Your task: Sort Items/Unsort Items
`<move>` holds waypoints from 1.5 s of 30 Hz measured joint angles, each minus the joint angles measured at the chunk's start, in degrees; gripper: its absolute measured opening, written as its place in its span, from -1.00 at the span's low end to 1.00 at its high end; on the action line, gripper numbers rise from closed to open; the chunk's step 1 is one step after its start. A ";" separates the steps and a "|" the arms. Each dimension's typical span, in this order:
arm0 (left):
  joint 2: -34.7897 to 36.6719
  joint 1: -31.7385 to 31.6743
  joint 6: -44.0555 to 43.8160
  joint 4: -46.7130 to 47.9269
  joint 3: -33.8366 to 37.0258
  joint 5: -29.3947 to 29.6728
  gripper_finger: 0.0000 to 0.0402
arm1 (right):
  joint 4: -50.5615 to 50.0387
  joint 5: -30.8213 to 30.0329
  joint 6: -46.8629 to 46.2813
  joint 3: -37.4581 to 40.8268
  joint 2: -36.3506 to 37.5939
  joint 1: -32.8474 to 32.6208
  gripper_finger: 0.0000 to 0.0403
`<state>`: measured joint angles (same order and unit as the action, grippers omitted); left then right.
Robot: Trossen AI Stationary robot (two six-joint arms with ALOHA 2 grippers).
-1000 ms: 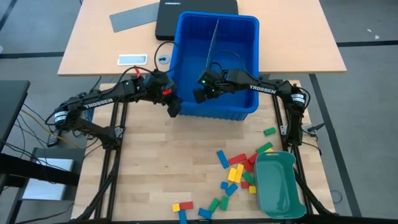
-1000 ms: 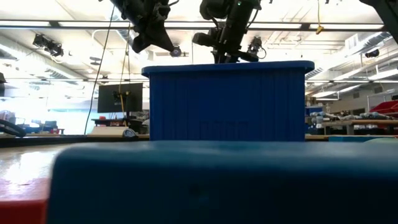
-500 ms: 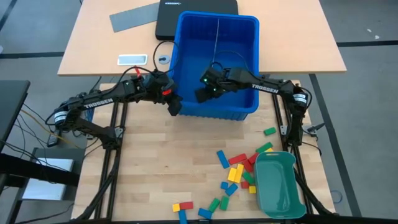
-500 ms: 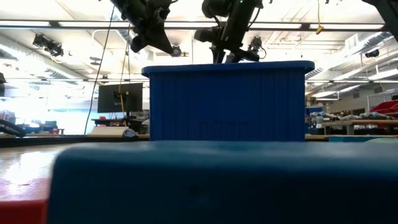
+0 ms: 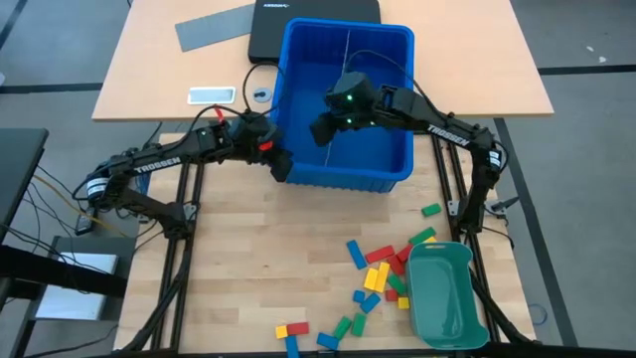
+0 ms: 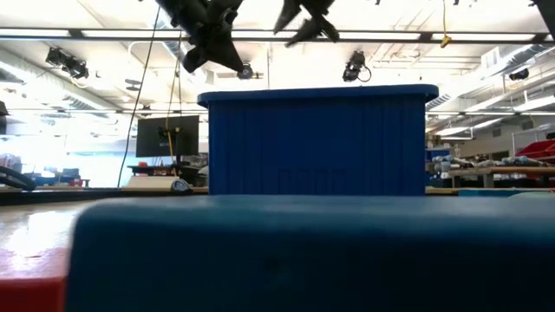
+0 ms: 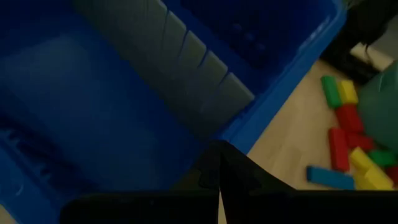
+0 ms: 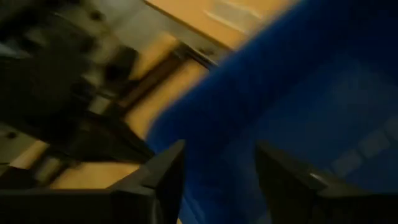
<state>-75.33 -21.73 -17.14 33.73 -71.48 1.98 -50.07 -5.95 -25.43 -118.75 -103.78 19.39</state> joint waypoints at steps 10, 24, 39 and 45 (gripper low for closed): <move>-0.39 -2.08 -7.25 -3.57 0.00 -0.06 -0.99 | 1.11 10.78 7.31 0.01 -4.93 4.48 -0.91; -1.05 -2.29 -10.67 -0.70 2.84 3.35 -0.99 | -10.29 15.65 14.02 0.04 -9.67 3.87 -0.98; -1.05 -2.28 -11.38 -0.49 4.04 0.29 -0.98 | -20.94 20.25 16.17 -0.05 -2.02 3.31 -0.91; -1.05 -2.28 -8.57 -0.17 4.04 -2.41 -0.98 | -33.26 20.22 26.10 -0.05 0.83 0.18 -0.63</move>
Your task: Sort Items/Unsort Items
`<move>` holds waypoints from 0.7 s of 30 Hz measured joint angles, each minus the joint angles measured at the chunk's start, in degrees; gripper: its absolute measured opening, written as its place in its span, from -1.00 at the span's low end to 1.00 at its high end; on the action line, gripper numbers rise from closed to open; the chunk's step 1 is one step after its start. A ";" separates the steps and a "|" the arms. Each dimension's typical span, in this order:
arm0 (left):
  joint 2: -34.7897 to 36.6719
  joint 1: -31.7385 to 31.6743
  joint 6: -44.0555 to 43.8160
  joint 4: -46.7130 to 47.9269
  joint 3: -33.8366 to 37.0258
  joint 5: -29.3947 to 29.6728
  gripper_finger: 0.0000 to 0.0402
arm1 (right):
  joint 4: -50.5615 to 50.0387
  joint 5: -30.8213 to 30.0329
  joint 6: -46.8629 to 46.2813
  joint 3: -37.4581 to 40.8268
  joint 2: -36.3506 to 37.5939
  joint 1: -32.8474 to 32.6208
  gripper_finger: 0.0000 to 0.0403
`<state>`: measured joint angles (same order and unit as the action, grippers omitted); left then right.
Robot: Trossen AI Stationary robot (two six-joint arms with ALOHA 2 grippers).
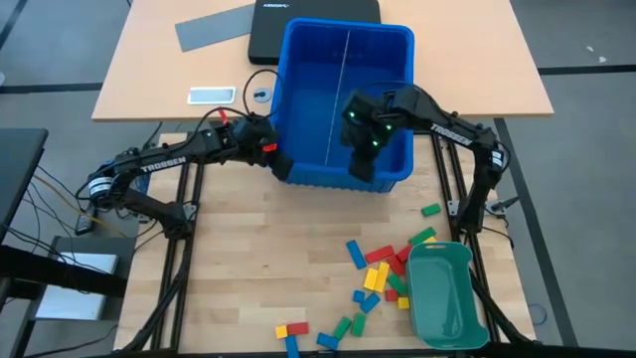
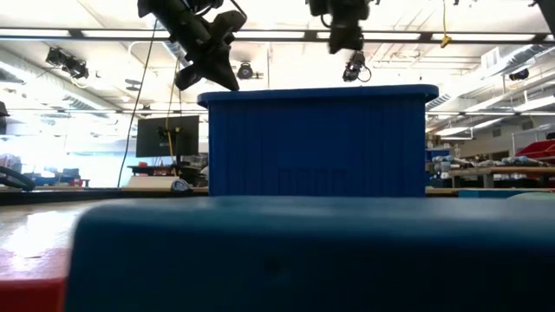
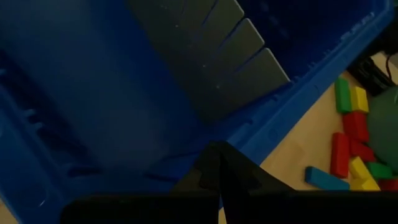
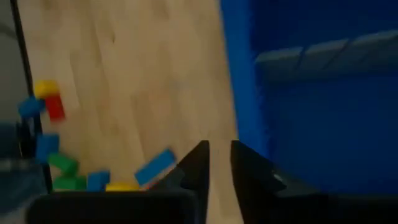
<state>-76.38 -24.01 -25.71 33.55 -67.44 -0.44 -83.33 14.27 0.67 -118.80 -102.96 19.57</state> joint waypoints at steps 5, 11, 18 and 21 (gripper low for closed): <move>0.00 0.00 2.03 0.52 0.00 -0.69 -0.98 | -1.36 -5.13 2.05 0.06 0.04 -2.78 -0.28; 0.00 0.00 2.95 0.80 0.00 -1.68 -0.98 | 2.08 -5.82 -0.22 3.33 0.04 -3.52 0.07; 0.02 0.00 2.99 0.69 0.00 -1.82 -0.97 | 6.66 -12.12 2.17 13.48 0.44 -5.08 0.19; 0.02 0.00 3.09 0.71 0.00 -1.84 -0.97 | 9.32 -14.88 1.31 16.21 0.62 -5.55 0.15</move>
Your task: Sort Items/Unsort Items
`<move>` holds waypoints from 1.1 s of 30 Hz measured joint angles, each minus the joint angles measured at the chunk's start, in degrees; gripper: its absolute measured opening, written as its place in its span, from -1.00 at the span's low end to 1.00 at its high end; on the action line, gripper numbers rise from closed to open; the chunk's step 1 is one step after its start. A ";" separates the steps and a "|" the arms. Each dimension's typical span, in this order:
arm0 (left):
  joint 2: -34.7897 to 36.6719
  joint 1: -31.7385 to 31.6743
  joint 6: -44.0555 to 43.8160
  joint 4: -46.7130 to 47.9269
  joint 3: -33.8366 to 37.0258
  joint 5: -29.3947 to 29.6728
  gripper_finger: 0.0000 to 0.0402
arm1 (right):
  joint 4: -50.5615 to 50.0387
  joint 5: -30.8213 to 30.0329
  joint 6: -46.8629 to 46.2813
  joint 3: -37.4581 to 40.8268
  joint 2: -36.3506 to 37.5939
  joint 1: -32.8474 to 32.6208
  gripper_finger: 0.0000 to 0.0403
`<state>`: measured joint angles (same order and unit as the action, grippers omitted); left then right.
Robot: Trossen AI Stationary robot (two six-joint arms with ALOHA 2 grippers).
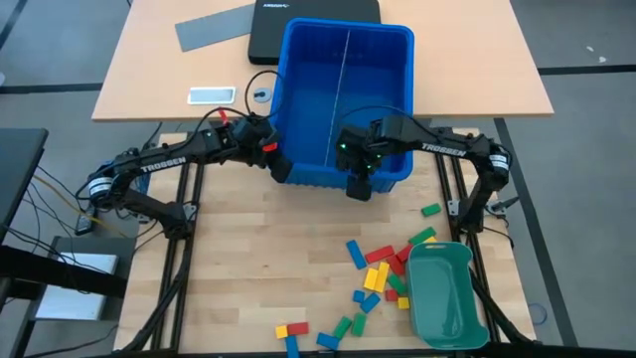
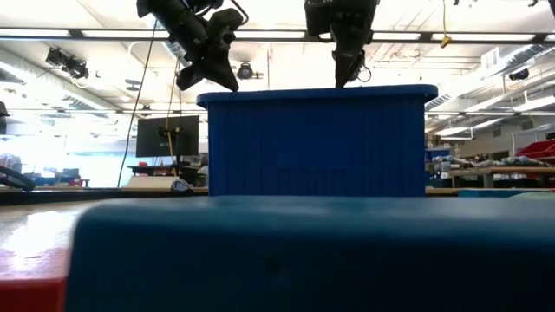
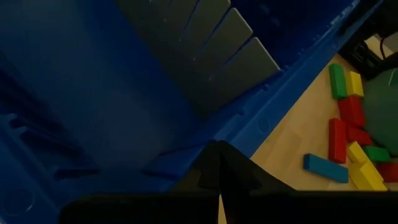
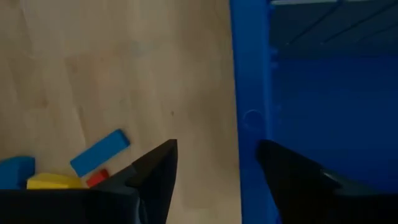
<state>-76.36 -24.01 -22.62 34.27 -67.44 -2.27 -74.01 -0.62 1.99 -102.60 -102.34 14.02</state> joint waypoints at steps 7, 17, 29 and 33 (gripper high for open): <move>0.00 0.01 0.05 0.09 -0.02 -0.40 -0.97 | 5.13 -3.25 -0.28 4.73 -1.53 0.61 -0.30; 0.00 0.04 -0.03 -0.10 -0.02 -1.67 -0.97 | 5.04 -5.14 -2.17 5.10 -0.87 0.31 -0.34; 0.00 0.00 -0.12 -0.41 -0.02 -1.50 -0.97 | 9.25 -1.78 0.45 11.34 -1.32 1.38 -0.38; 0.00 0.00 -0.12 -0.46 -0.02 -1.49 -0.97 | 9.23 -4.25 3.48 11.43 -1.32 0.67 -0.54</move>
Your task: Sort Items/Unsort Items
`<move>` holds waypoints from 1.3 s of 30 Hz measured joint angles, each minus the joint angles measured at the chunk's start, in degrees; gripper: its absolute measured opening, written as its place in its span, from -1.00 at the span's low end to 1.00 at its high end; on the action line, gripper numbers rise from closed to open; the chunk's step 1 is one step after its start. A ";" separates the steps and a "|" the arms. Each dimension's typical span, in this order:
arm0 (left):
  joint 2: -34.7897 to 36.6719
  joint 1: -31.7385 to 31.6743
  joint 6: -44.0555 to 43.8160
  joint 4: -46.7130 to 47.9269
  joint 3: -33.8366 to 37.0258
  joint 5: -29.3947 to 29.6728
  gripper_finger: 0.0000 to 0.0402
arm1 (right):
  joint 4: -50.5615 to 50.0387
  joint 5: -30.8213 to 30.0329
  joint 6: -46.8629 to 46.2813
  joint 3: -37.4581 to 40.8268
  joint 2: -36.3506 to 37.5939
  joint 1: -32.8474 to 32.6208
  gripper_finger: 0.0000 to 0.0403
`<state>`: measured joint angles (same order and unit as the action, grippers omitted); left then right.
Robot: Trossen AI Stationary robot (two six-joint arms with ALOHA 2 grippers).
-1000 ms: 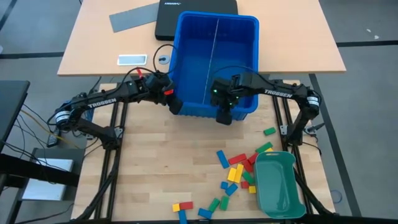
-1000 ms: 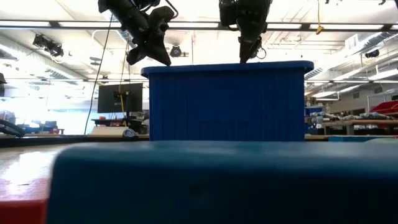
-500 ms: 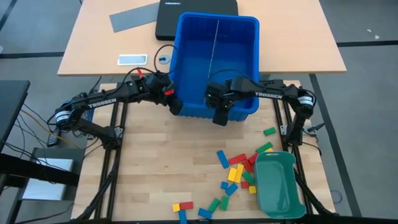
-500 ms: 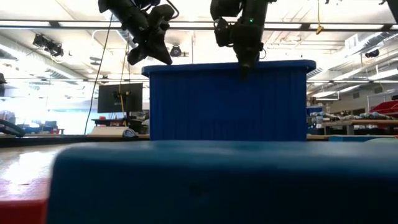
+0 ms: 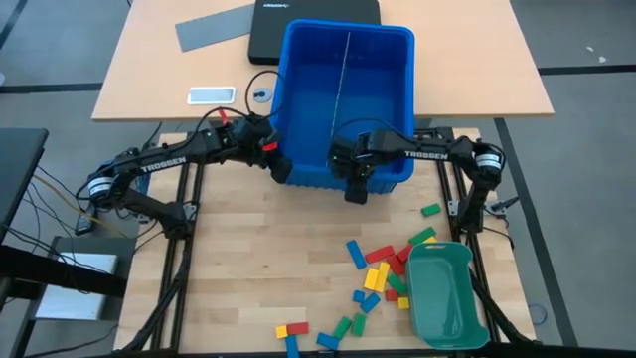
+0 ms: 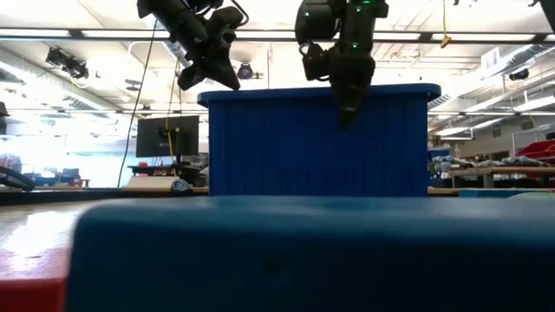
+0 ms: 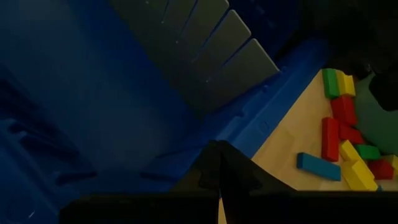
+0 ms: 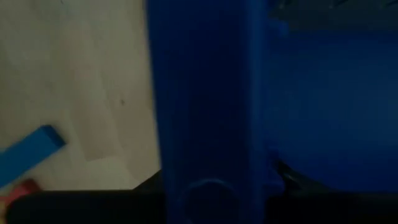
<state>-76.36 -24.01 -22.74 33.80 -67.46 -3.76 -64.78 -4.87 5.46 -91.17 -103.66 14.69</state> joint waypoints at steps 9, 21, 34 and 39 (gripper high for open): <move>0.00 0.00 -0.02 -0.04 0.00 0.01 -0.97 | 0.20 -9.75 1.03 0.22 -0.15 -2.64 -0.68; 0.00 0.04 1.35 -5.05 0.00 0.06 -0.97 | 2.03 -22.20 -2.69 0.50 -0.09 -4.94 -0.67; 0.00 0.07 3.04 -7.45 0.00 1.06 -0.97 | 2.96 -24.06 -3.19 0.47 0.02 -5.96 -0.67; 0.00 0.07 3.04 -7.43 0.00 1.13 -0.97 | 3.10 -24.06 -0.10 0.47 0.02 -5.87 -0.67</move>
<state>-76.36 -23.94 -19.70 26.37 -67.46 -2.63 -61.68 -28.93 5.36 -90.70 -103.63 8.82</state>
